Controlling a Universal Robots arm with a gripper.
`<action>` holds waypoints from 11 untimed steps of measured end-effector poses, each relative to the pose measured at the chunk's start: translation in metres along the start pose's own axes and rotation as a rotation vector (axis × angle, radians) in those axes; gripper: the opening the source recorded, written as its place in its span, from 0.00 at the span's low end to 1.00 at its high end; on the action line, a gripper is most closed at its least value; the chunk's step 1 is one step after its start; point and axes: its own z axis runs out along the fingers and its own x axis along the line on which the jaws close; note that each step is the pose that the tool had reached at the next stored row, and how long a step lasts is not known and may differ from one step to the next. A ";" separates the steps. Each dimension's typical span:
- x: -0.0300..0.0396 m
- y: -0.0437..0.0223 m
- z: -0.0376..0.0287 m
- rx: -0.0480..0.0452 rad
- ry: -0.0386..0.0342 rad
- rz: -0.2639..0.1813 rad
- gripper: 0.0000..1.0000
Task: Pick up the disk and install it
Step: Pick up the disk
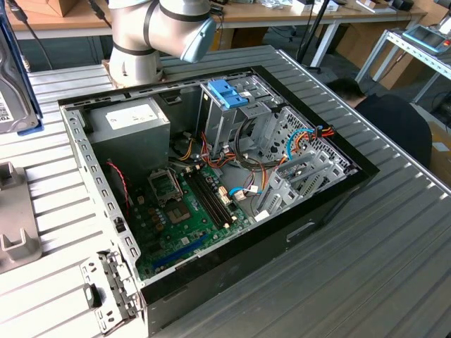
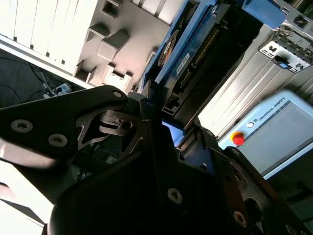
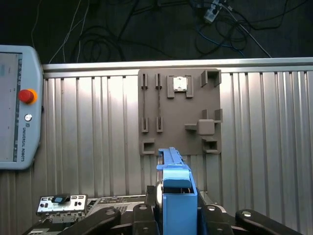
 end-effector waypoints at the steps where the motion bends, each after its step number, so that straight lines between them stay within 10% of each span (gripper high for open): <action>1: 0.0002 -0.0001 0.0000 0.0000 0.0000 0.000 0.37; 11: 0.0034 -0.0012 -0.0001 0.0000 0.0000 0.000 0.37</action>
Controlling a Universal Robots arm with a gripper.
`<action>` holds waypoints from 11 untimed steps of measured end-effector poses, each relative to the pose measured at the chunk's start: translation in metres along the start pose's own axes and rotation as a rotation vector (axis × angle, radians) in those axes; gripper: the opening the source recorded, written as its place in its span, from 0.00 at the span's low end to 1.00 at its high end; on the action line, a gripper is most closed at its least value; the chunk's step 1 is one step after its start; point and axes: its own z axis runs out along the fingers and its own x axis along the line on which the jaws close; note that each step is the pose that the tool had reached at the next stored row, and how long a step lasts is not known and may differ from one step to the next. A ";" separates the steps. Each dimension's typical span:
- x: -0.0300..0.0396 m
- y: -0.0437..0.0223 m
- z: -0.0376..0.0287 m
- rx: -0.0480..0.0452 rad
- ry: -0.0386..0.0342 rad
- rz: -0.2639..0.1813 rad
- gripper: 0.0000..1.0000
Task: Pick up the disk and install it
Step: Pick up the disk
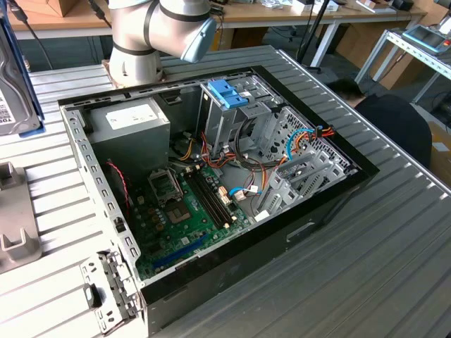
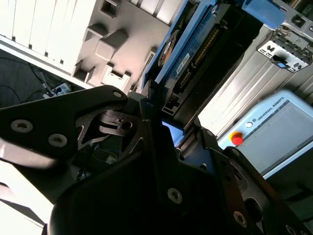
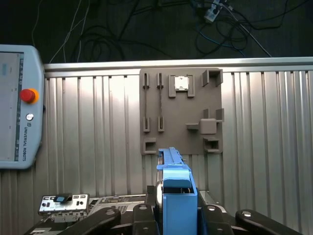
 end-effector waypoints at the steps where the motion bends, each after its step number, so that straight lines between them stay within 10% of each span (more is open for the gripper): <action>1: 0.0004 -0.0002 0.0000 0.0000 0.0000 0.000 0.37; 11: 0.0033 -0.0014 -0.0002 -0.0001 0.0000 0.000 0.37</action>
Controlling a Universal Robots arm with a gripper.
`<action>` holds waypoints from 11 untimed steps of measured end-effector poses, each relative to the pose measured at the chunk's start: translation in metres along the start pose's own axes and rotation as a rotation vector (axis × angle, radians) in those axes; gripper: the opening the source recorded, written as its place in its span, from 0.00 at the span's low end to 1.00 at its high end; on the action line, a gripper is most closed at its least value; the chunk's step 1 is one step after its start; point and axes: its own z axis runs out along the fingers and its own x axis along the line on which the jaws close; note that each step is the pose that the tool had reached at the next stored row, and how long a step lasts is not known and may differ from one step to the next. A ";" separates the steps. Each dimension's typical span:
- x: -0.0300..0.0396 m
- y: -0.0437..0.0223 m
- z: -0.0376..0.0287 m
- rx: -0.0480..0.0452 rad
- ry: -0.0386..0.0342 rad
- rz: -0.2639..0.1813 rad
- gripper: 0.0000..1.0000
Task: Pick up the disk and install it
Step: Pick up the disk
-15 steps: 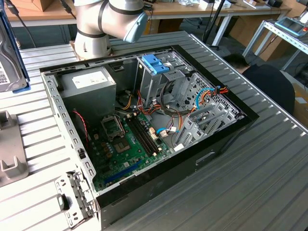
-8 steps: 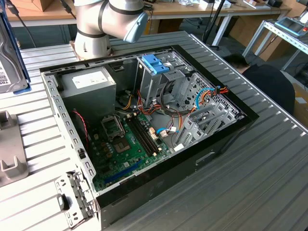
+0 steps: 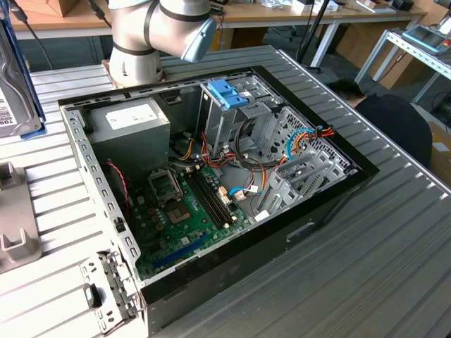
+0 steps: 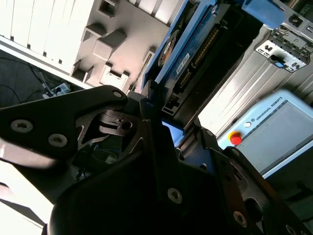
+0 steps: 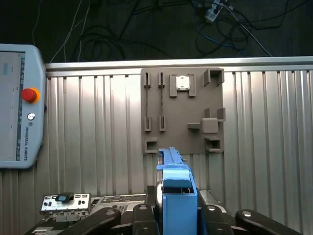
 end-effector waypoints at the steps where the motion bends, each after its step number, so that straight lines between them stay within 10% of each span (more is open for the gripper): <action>1: 0.0004 -0.0002 0.0000 0.0001 0.0000 0.000 0.37; 11: 0.0041 -0.0022 -0.0002 0.0000 0.0000 0.000 0.37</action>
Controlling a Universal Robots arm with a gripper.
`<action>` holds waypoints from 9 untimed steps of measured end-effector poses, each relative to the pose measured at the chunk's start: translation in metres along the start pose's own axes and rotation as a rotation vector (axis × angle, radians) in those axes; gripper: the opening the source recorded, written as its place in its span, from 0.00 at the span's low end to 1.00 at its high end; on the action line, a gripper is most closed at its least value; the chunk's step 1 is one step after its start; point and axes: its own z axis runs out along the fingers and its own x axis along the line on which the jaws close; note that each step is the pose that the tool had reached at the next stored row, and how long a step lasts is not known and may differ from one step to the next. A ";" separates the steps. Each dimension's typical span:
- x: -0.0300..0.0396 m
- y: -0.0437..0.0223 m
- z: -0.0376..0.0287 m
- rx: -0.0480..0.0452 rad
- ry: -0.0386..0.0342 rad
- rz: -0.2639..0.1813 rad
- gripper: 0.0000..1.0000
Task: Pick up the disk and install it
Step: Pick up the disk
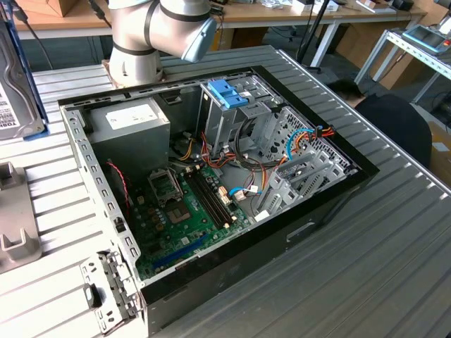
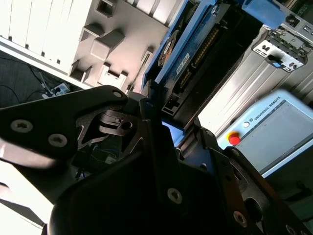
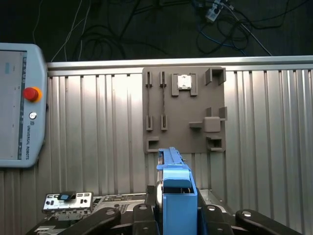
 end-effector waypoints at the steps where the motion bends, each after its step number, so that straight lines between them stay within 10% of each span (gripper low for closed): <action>1: 0.0004 -0.0001 0.0000 0.0000 0.0000 0.000 0.37; 9: 0.0034 -0.0014 -0.0001 0.0001 -0.0001 0.000 0.37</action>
